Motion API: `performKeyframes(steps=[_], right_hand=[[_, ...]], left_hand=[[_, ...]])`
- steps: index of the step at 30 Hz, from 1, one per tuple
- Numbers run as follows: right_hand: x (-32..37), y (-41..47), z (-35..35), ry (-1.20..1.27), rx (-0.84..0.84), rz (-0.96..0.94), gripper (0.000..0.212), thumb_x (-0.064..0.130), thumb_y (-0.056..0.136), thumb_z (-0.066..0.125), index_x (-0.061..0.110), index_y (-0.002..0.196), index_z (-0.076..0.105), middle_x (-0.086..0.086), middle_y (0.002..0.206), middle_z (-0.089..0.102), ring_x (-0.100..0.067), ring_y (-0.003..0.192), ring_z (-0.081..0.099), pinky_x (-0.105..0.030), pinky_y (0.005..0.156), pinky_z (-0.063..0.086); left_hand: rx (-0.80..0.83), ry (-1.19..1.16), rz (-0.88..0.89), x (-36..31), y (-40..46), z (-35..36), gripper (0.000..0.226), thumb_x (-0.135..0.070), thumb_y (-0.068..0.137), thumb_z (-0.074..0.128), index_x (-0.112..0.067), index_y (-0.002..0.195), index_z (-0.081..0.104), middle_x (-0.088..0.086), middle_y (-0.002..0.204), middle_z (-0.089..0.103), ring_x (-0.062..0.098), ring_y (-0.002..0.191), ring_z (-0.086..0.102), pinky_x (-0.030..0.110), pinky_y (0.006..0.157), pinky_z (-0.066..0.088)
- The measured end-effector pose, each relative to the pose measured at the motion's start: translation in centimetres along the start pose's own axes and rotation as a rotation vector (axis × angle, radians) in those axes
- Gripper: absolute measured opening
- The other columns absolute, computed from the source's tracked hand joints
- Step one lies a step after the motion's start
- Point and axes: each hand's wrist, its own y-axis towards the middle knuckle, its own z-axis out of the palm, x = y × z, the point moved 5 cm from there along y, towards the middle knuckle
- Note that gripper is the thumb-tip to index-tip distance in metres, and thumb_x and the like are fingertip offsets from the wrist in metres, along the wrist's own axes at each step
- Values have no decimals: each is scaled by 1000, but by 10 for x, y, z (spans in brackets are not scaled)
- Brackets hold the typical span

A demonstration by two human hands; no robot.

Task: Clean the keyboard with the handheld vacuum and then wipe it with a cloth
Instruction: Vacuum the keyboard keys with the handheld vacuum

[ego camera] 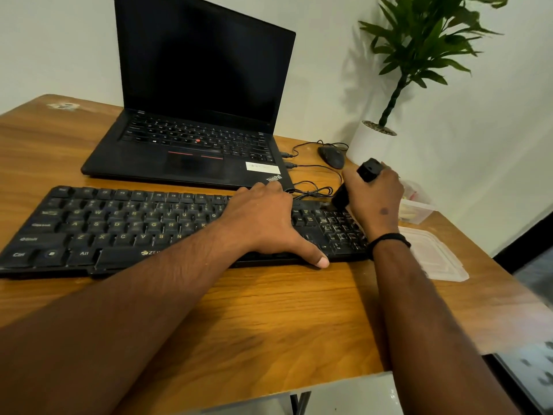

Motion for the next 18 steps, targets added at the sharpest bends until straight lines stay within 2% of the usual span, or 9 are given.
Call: performKeyframes(steps=[3, 6, 9, 13, 16, 18], right_hand=[[-3, 0, -4, -2, -36, 19, 27, 33, 81, 64, 15, 66, 50, 7, 59, 47, -17, 61, 43, -19, 50, 31], [12, -10, 8, 54, 77, -56, 25, 29, 85, 64, 18, 66, 52, 7, 60, 51, -9, 58, 45, -10, 47, 31], [22, -20, 20, 139, 157, -91, 21, 26, 87, 62, 18, 69, 55, 9, 62, 54, -8, 60, 50, -18, 54, 40], [6, -6, 8, 64, 67, -37, 24, 31, 84, 63, 19, 66, 53, 6, 62, 52, -9, 59, 46, -9, 49, 32], [-10, 3, -7, 13, -55, 48, 28, 38, 80, 62, 13, 66, 57, -2, 66, 57, -21, 65, 50, -24, 58, 35], [-7, 0, -5, 38, -33, 40, 26, 34, 82, 62, 13, 68, 57, 0, 66, 56, -20, 66, 50, -25, 55, 34]], left_hand=[[11, -3, -4, -1, 0, 0, 126, -104, 36, 54, -20, 129, 61, -3, 116, 52, 20, 107, 51, 43, 94, 45], [-2, -3, -1, -1, 0, 0, 122, -105, 35, 53, -21, 123, 63, -4, 114, 52, 20, 106, 51, 43, 92, 45], [-3, -1, -2, 0, 0, 1, 125, -105, 36, 53, -20, 128, 61, -3, 117, 52, 20, 108, 51, 43, 93, 44], [5, -2, -2, -1, 0, 0, 126, -104, 36, 53, -19, 129, 60, -4, 115, 52, 19, 105, 50, 43, 94, 45], [13, -2, -3, -1, 0, 0, 126, -104, 37, 54, -19, 130, 59, -4, 115, 52, 19, 106, 51, 44, 95, 45], [16, 1, -3, -1, 0, 0, 127, -104, 37, 54, -19, 130, 59, -3, 116, 52, 19, 106, 50, 43, 95, 45]])
